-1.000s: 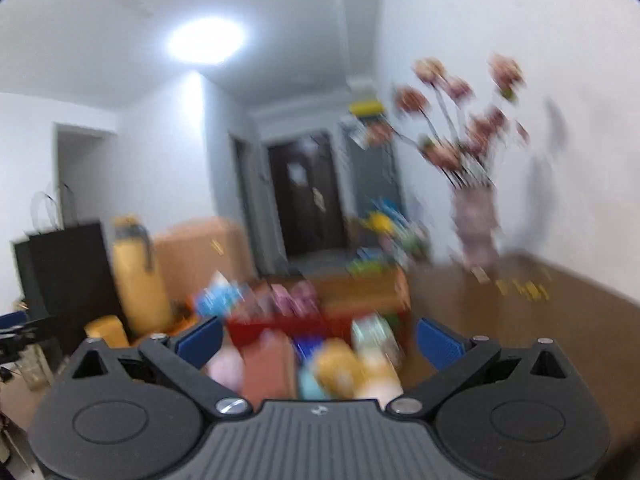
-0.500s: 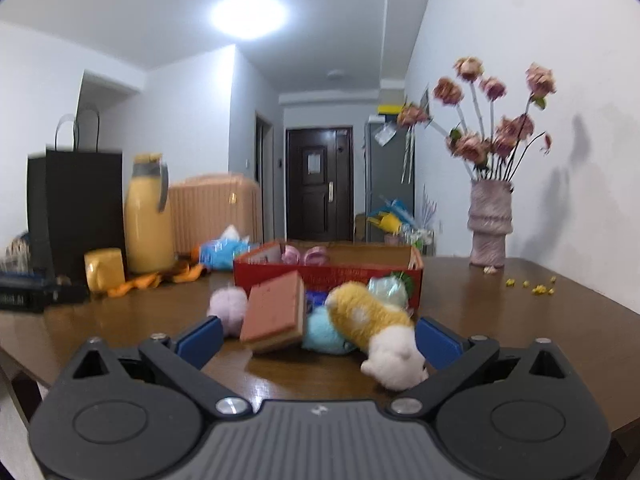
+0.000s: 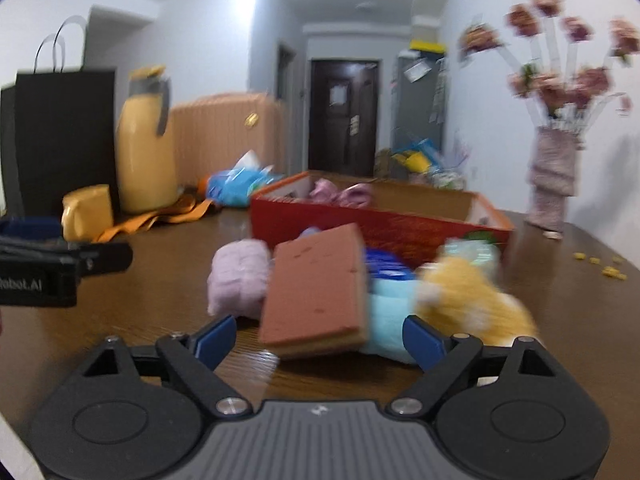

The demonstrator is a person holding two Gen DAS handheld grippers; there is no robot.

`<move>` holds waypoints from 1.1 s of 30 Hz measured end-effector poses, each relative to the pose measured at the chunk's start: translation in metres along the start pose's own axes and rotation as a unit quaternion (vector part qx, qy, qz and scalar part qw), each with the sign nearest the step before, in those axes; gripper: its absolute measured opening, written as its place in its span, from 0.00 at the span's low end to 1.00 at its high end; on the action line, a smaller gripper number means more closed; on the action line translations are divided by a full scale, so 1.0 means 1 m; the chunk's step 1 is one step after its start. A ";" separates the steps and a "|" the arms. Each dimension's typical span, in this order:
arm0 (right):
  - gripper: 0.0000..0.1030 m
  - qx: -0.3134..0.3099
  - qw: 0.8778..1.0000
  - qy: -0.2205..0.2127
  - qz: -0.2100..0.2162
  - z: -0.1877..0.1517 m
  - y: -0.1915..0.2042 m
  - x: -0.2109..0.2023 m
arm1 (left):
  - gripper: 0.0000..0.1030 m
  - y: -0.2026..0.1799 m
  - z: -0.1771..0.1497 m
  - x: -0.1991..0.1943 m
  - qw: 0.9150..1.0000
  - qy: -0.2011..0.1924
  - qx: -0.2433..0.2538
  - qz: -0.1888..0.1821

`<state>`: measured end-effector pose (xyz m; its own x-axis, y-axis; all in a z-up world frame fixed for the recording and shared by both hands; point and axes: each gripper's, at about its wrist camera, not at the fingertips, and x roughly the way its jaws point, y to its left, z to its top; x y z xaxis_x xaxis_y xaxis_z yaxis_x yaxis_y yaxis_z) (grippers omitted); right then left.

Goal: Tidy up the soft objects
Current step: 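Withdraw the left gripper from the box back toward the table, then grasp the terracotta sponge with the left gripper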

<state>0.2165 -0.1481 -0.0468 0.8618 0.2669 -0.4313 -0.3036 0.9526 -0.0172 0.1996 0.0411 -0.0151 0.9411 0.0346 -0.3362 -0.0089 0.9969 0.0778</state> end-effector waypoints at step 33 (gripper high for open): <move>0.26 0.215 0.973 0.046 0.071 -0.032 -0.090 -0.034 | 0.26 -0.053 -0.010 0.020 0.949 0.161 -0.075 -0.260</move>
<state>0.2012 -0.2476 -0.0592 0.7775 0.4052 -0.4810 -0.2023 0.8852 0.4189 0.2153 -0.0100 -0.0350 0.6803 -0.4688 -0.5635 0.3575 0.8833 -0.3032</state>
